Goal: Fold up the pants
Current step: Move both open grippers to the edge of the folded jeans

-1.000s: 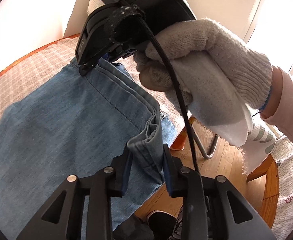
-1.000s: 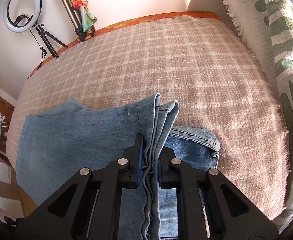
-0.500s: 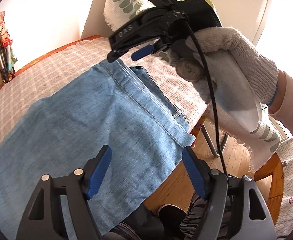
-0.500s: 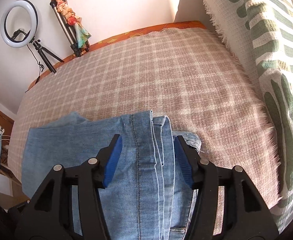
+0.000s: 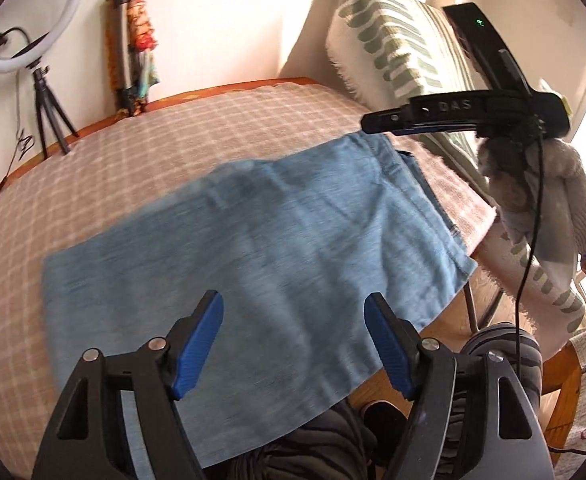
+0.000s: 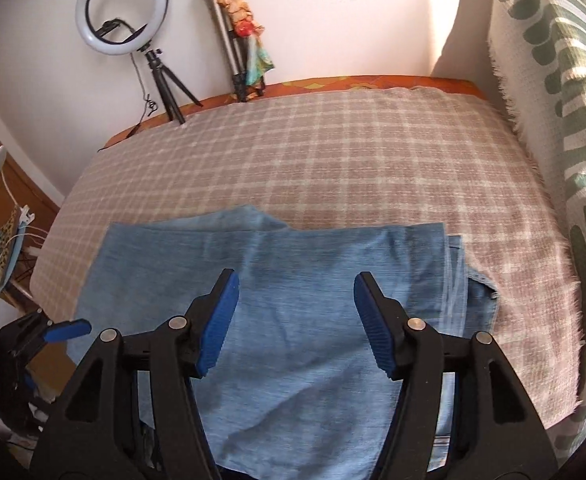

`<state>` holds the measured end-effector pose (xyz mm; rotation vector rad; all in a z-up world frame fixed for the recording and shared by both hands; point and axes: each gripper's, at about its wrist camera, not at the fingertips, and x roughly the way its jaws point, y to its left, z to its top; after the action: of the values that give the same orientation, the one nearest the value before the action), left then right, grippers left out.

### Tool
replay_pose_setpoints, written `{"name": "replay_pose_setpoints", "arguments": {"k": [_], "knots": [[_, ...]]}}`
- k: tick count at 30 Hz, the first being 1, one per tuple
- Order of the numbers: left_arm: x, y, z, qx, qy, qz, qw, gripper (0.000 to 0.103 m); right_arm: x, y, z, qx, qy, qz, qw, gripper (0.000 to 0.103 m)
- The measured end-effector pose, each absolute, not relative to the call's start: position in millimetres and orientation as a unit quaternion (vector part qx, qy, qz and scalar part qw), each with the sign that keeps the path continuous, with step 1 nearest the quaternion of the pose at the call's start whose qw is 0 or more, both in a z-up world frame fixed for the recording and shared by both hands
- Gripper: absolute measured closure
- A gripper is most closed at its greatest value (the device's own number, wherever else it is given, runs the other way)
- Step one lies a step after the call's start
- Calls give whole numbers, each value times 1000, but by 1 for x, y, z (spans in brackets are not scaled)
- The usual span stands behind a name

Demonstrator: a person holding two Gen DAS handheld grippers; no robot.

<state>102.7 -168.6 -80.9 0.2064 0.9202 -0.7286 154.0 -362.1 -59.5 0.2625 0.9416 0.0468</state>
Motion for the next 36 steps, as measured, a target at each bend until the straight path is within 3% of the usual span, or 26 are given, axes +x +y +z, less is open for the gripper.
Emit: {"name": "replay_pose_setpoints", "arguments": {"k": [11,14,20,27,36], "knots": [[143,-25,-110,9,458,-189,868,32,188,-237,-61,97,471,147,864,40],[143,-1,-121,3,466,-170,868,32,200,-204,-66,89,481,173,855,47],[132,5,-141,19,481,-177,858,33,222,-153,-78,85,502,204,836,48],[128,22,-162,-12,499,-176,848,36,249,-96,-102,109,541,246,797,64],[118,40,-158,-53,490,-193,848,36,266,-28,-155,59,610,247,750,65]]}}
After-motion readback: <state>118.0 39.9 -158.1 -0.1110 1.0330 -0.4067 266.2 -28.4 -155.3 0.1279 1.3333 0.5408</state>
